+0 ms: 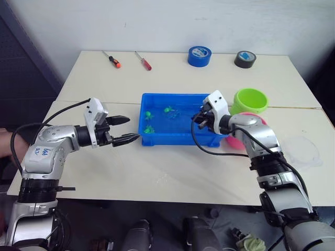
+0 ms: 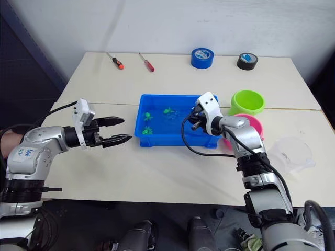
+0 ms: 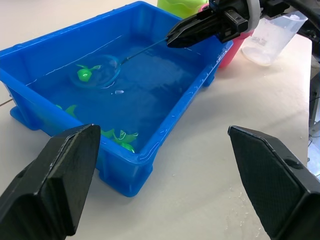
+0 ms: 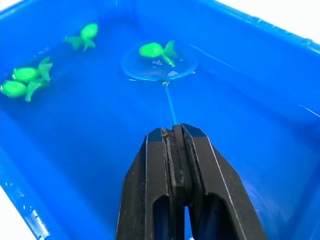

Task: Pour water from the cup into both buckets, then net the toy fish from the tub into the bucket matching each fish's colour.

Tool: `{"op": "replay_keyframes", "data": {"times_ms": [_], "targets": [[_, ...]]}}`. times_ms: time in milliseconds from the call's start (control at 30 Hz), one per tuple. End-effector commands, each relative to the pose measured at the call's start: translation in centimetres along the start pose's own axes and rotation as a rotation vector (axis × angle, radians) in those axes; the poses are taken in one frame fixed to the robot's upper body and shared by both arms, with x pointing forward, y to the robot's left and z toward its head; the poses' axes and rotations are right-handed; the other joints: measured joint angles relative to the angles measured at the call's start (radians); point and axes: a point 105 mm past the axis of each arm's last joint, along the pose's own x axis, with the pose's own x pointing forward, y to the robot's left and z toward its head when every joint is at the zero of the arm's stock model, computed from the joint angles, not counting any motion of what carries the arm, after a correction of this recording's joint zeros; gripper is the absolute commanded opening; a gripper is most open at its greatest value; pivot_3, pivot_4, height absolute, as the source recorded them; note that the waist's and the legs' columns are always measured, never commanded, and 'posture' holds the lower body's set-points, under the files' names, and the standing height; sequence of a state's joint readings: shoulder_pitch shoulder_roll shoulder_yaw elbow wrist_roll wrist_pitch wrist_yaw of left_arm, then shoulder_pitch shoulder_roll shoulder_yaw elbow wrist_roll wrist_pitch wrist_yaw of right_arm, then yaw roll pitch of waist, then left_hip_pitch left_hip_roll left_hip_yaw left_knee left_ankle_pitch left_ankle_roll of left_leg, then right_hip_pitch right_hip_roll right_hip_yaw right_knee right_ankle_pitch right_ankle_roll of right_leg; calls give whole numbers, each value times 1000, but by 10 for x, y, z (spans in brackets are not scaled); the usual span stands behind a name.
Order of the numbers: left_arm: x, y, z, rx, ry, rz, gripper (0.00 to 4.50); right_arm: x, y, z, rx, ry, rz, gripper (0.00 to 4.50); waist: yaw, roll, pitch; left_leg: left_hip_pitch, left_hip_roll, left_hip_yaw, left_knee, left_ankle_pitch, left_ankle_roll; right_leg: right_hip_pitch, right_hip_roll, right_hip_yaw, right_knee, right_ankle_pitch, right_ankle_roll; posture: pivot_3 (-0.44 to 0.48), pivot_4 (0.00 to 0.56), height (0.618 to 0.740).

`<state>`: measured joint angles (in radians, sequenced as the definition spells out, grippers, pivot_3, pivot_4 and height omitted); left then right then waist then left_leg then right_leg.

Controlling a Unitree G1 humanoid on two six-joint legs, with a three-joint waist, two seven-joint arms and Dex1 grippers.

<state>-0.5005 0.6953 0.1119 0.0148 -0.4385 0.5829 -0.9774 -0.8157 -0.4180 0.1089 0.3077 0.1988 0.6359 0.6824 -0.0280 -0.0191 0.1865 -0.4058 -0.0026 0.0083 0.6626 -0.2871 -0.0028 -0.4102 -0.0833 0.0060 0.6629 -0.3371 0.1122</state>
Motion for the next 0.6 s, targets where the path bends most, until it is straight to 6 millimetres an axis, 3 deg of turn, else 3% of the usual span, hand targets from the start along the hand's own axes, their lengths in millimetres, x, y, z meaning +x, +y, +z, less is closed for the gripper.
{"op": "replay_keyframes", "data": {"times_ms": [33,133,333,467,600], "targets": [[2,1,18,30,-72,-6,4451,-13,6,24,-37,-97,38,0,0,0,0,0,0,0,0,0,0,0,0,0,0,0,0,0,150,740],[6,1,21,23,-90,-24,4451,-23,7,22,-55,-101,35,0,2,0,0,0,0,0,0,0,0,0,0,0,0,0,0,0,150,740],[19,-3,32,5,-132,-108,4451,-61,14,16,-79,-144,15,0,4,0,0,-1,-1,0,0,-1,1,0,0,0,0,0,0,0,150,740],[36,-7,41,15,-161,-175,4451,-94,12,9,-109,-139,-56,0,9,0,0,-1,-1,0,0,-1,1,0,0,0,-1,0,0,0,150,740],[54,-13,46,21,-178,-247,4451,-111,6,2,-95,-112,-144,0,11,0,0,-1,-1,1,1,-1,1,1,2,1,-2,0,0,0,150,740]]}}
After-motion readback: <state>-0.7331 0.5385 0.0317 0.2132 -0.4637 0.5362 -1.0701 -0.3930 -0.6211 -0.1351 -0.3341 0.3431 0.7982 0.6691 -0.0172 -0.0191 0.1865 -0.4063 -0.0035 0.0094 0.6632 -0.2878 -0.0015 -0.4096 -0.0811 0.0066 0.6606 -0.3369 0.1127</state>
